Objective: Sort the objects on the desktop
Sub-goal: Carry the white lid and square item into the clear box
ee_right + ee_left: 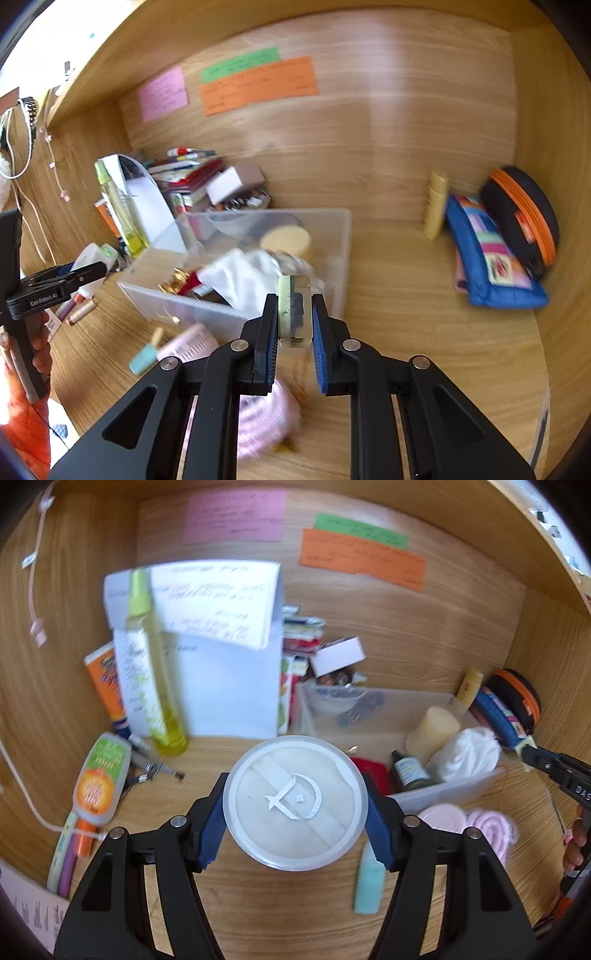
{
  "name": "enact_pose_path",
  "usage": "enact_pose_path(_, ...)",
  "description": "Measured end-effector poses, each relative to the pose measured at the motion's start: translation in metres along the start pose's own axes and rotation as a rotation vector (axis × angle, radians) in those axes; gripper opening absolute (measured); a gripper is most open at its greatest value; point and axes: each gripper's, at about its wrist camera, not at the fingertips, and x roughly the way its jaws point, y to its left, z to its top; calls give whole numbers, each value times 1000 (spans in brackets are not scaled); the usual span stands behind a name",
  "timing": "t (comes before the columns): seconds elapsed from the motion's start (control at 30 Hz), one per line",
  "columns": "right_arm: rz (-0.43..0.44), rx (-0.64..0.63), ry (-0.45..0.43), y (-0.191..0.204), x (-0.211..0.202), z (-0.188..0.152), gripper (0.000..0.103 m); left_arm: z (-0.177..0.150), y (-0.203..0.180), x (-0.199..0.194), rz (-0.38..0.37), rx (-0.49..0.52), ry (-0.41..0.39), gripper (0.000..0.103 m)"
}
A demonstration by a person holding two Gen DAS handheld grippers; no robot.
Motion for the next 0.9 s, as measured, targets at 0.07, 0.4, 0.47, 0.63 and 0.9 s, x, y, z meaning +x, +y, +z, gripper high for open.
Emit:
enact_pose_path(0.07, 17, -8, -13, 5, 3, 7, 15, 7, -5, 3, -15, 9, -5, 65)
enact_pose_path(0.4, 75, -34, -24, 29, 27, 36, 15, 42, -21, 17, -85, 8, -12, 65)
enact_pose_path(0.47, 79, -37, -22, 32, 32, 41, 15, 50, -24, 19, -88, 9, -21, 65)
enact_pose_path(0.63, 89, -51, -16, 39, 44, 53, 15, 64, -36, 24, -93, 30, -31, 65)
enact_pose_path(0.9, 88, -76, 9, 48, 65, 72, 15, 78, -50, 44, -94, 44, -9, 65)
